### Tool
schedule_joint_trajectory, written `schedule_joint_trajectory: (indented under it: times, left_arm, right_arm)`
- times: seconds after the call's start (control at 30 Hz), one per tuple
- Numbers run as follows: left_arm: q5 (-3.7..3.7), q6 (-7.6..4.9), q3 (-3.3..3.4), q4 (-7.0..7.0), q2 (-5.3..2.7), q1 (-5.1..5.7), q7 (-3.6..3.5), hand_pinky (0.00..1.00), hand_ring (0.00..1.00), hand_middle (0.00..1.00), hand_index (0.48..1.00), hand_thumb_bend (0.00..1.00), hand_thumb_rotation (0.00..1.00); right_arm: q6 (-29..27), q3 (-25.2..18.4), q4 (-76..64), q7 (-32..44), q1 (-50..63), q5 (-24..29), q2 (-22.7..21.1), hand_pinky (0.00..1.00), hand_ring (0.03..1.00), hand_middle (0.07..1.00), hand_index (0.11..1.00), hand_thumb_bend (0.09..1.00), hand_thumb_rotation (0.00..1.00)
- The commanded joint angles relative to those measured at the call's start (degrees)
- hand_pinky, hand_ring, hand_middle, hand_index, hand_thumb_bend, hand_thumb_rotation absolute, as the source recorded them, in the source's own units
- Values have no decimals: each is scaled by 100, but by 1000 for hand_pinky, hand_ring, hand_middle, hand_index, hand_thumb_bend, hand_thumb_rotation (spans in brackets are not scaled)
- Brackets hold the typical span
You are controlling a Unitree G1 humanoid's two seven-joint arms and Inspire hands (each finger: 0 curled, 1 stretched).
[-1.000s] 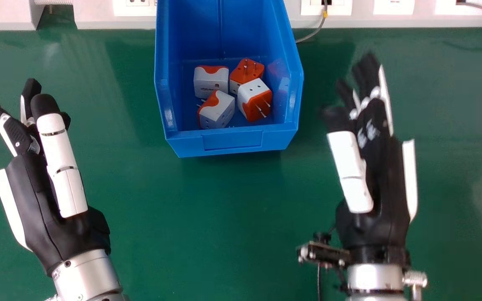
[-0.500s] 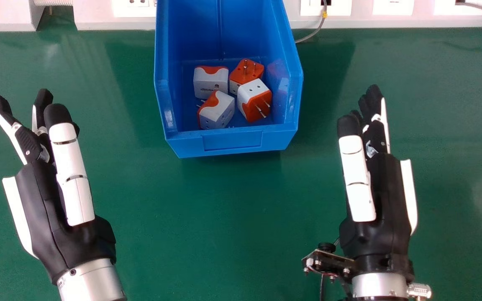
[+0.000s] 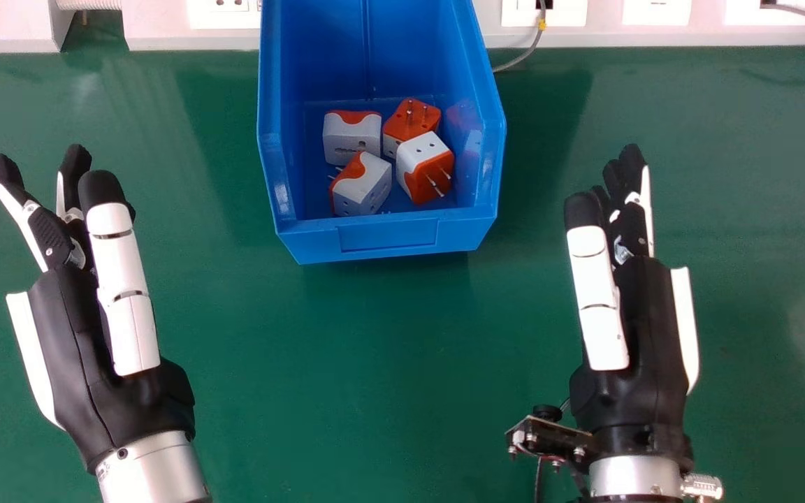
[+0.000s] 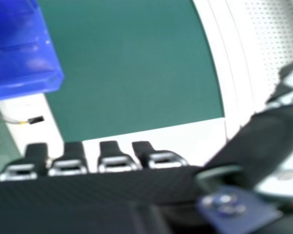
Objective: Pick all objects and put in blue box
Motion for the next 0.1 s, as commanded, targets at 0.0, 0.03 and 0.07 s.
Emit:
schedule_joint_trajectory:
  times: [0.0,0.03,0.07]
  left_arm:
    - [28,-10,9,-168,-395,-127,-24,934,960,954,953,556,799]
    - [33,13,13,-184,-392,-131,-21,935,959,952,953,559,802]
    - [41,26,15,-192,-392,-139,-17,936,959,950,952,559,803]
  right_arm:
    - [-98,161,-226,-63,-76,-101,549,969,997,1000,989,459,800]
    - [-103,162,-227,-68,-81,-101,552,972,998,1000,990,458,799]
    - [-104,161,-227,-73,-87,-106,551,972,997,1000,989,458,799]
